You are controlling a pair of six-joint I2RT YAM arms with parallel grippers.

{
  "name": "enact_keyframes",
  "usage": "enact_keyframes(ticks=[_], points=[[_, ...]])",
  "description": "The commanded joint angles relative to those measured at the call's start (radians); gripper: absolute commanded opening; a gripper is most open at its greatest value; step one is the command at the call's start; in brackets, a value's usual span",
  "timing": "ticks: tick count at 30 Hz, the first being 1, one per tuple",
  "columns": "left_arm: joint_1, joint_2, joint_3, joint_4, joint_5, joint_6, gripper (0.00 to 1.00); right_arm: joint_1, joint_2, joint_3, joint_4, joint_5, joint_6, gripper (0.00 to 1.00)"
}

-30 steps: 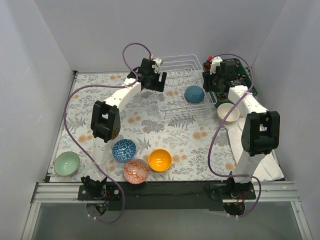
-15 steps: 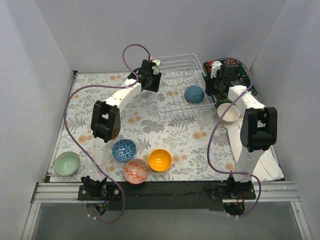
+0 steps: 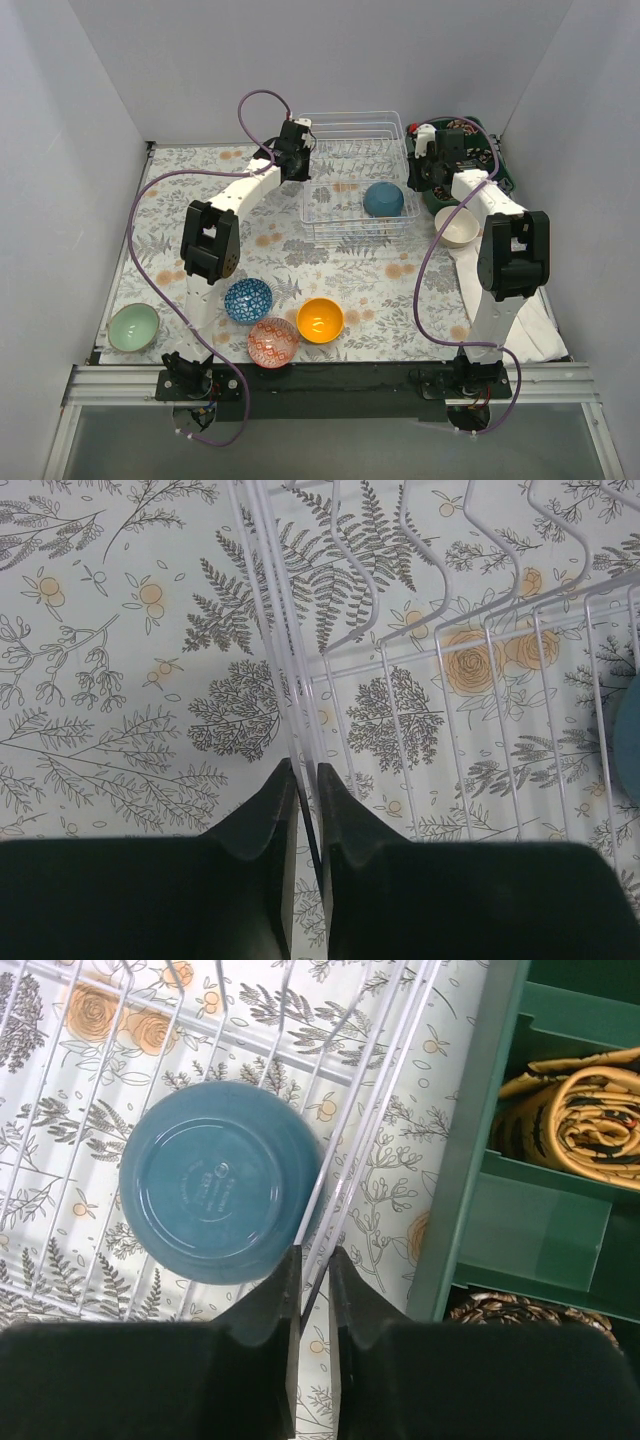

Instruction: Load the bowls into the dish rack

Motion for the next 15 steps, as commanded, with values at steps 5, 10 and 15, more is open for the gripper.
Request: enact_keyframes(ticks=[5,10,15], points=[[-0.009,-0.092,-0.021,-0.016,0.033,0.096,0.0,-0.011,-0.056,0.041,0.019,-0.029,-0.015,0.01],[-0.023,-0.092,0.019,0.009,0.004,0.093,0.0,0.026,-0.098,0.041,0.038,-0.036,-0.017,0.01],[-0.034,-0.124,0.013,0.012,-0.027,0.092,0.0,0.07,-0.153,0.01,0.036,-0.039,-0.017,0.01]])
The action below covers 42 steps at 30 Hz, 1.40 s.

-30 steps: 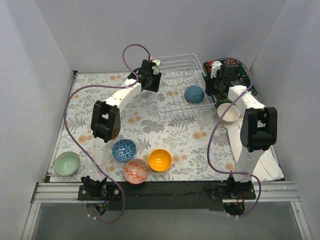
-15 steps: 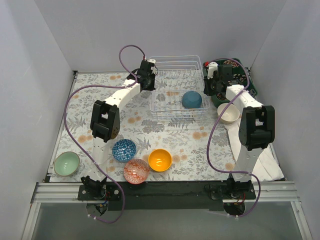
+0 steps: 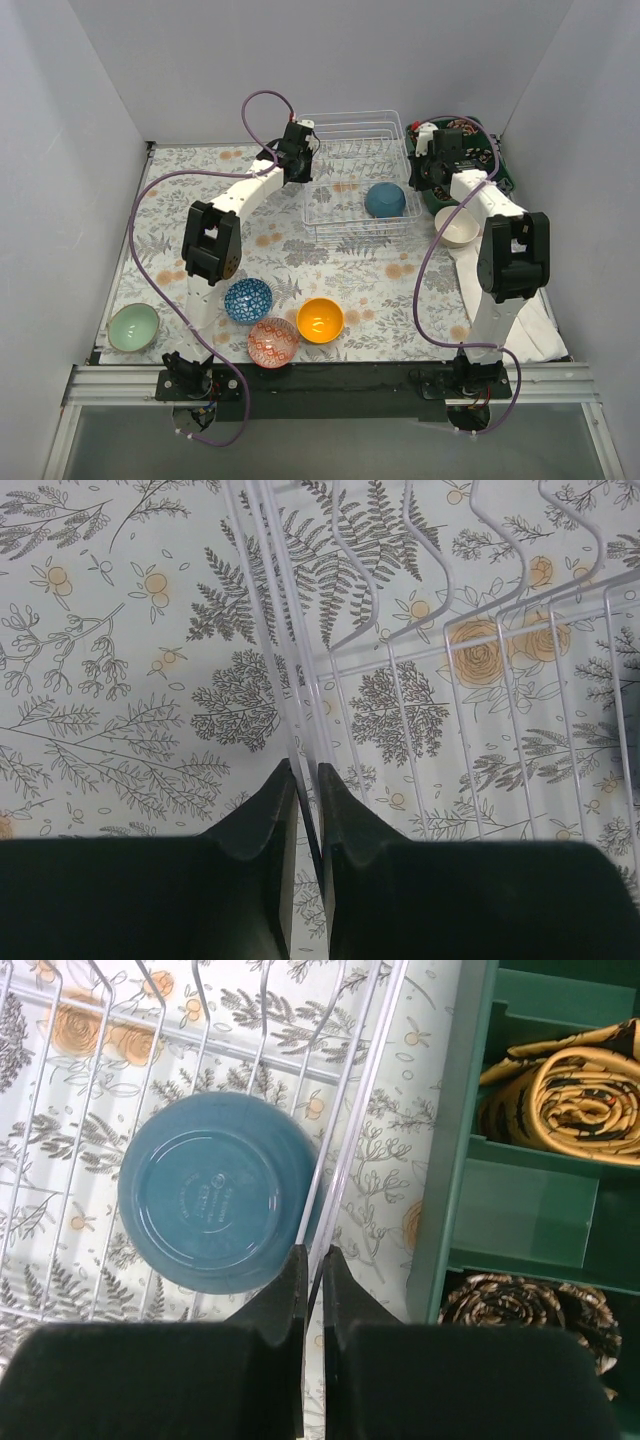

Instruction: Load the bowls into the dish rack

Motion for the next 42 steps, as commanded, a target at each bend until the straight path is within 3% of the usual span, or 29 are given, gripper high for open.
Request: enact_keyframes(ticks=[1,15,16,18,19,22,29,34,42], points=[[-0.019,-0.127,0.009,0.018,0.008,0.085,0.0,0.053,-0.156,0.002,0.04,-0.097,-0.086,0.01],[-0.022,-0.222,-0.138,0.005,-0.028,0.082,0.01,0.103,-0.221,-0.122,0.031,-0.079,-0.083,0.01],[-0.022,-0.223,-0.144,0.005,-0.031,0.082,0.11,0.101,-0.221,-0.131,0.031,-0.073,-0.085,0.01],[-0.024,-0.228,-0.147,0.004,-0.033,0.082,0.2,0.101,-0.224,-0.139,0.032,-0.056,-0.088,0.02],[-0.025,-0.232,-0.149,0.005,-0.031,0.084,0.24,0.103,-0.228,-0.146,0.034,-0.052,-0.088,0.12],[-0.03,-0.242,-0.147,0.004,-0.034,0.092,0.36,0.103,-0.247,-0.15,0.032,-0.038,-0.086,0.29],[-0.034,-0.306,-0.147,0.019,-0.107,0.145,0.72,0.101,-0.311,-0.119,-0.012,-0.002,-0.122,0.42],[-0.033,-0.386,-0.172,0.024,-0.116,0.185,0.81,0.101,-0.385,-0.12,-0.074,0.015,-0.161,0.55],[0.036,-0.637,-0.328,-0.015,-0.076,0.231,0.91,0.138,-0.576,-0.171,-0.265,-0.358,-0.399,0.57]])
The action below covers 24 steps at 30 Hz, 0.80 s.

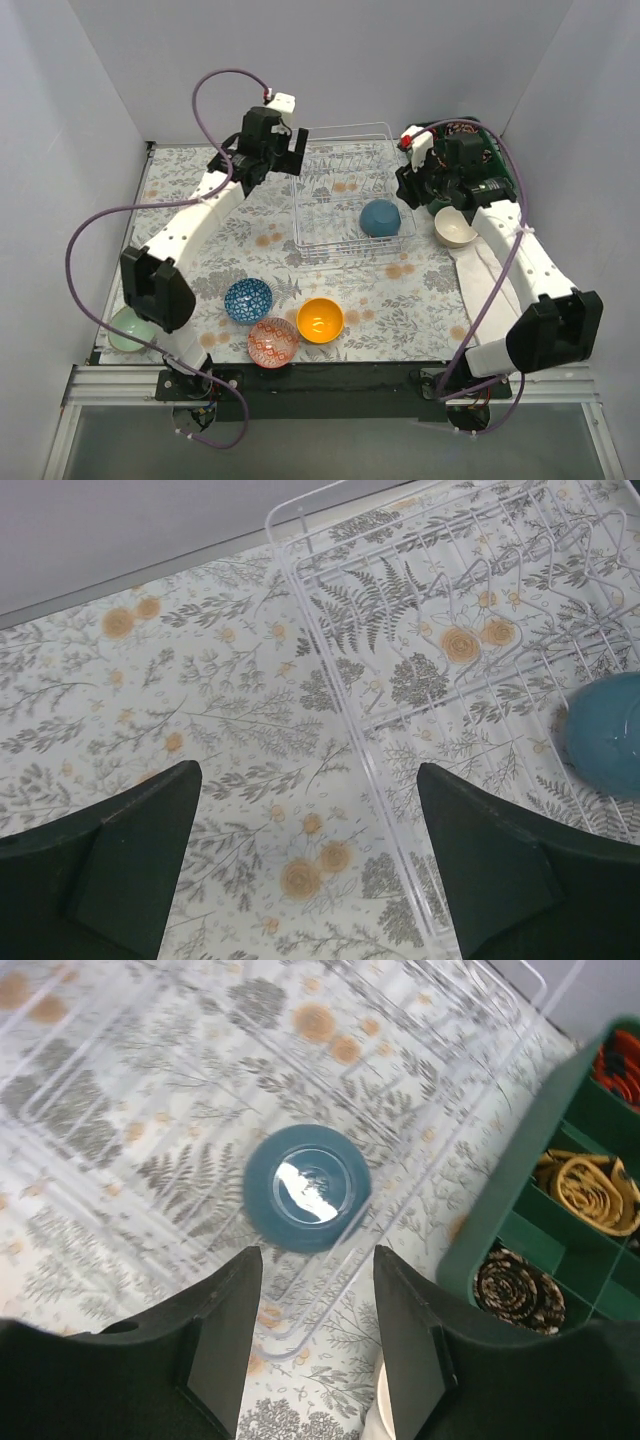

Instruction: Load the bowls into the dish rack

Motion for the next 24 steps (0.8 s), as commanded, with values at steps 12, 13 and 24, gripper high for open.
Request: enact_keyframes(ticks=[12,13,24], points=[[0.227,-0.78,-0.576,-0.177,0.106,0.126,0.93,0.734,-0.297,-0.265,-0.319,-0.131,-0.467,0.57],[0.259,-0.802,-0.582,-0.194,0.124,0.123,0.93,0.799,-0.298,-0.285,-0.314,-0.124,-0.479,0.57],[0.42,-0.946,-0.617,-0.294,0.191,0.098,0.93,0.933,-0.125,-0.328,-0.198,-0.084,-0.525,0.54]])
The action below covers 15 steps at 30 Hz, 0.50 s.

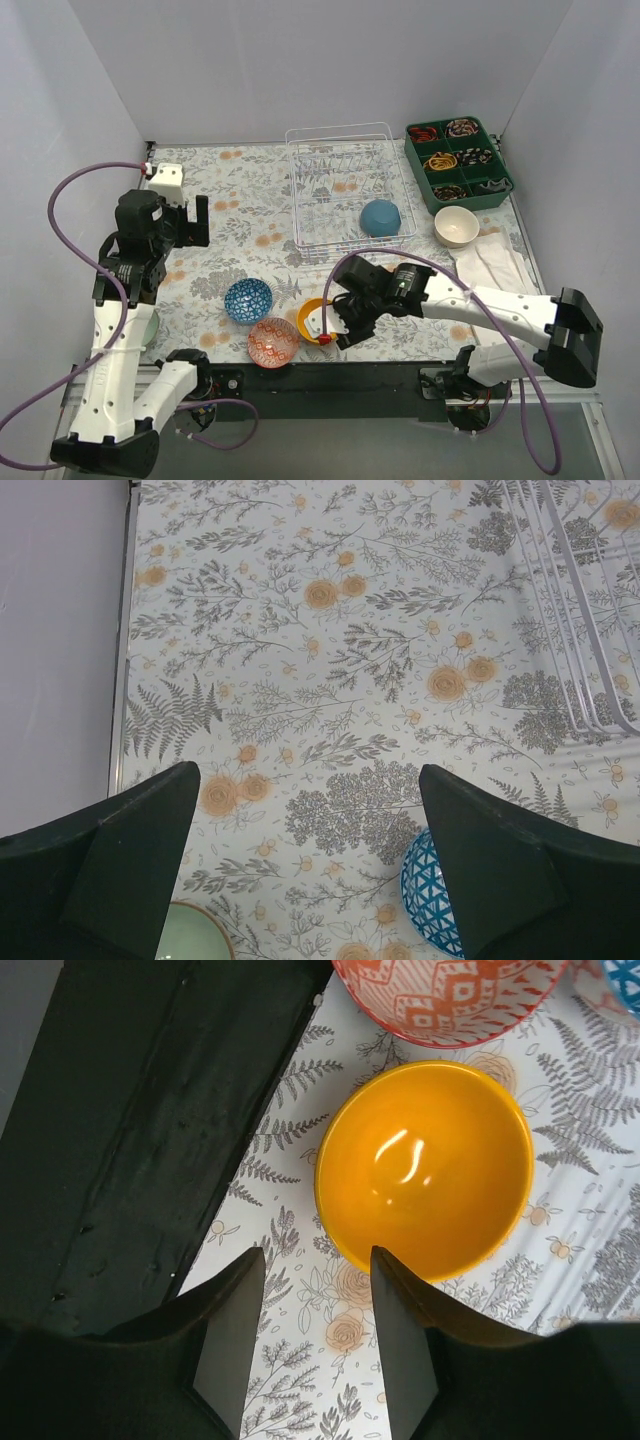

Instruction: Load the bowls into the dish rack

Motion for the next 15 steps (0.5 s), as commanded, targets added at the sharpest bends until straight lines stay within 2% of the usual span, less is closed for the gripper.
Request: enact_keyframes(ticks=[1,7,15], points=[[0.059,-0.035,-0.029,-0.042,0.048,-0.008,0.93,0.032,0.059,0.015,0.065,0.007,-0.045,0.54],[0.097,-0.058,-0.032,-0.048,0.065,-0.015,0.93,0.052,0.112,-0.015,0.077,-0.005,-0.102,0.52],[0.152,-0.075,-0.042,-0.017,0.077,-0.017,0.93,0.077,0.142,-0.031,0.123,0.007,-0.088,0.51]])
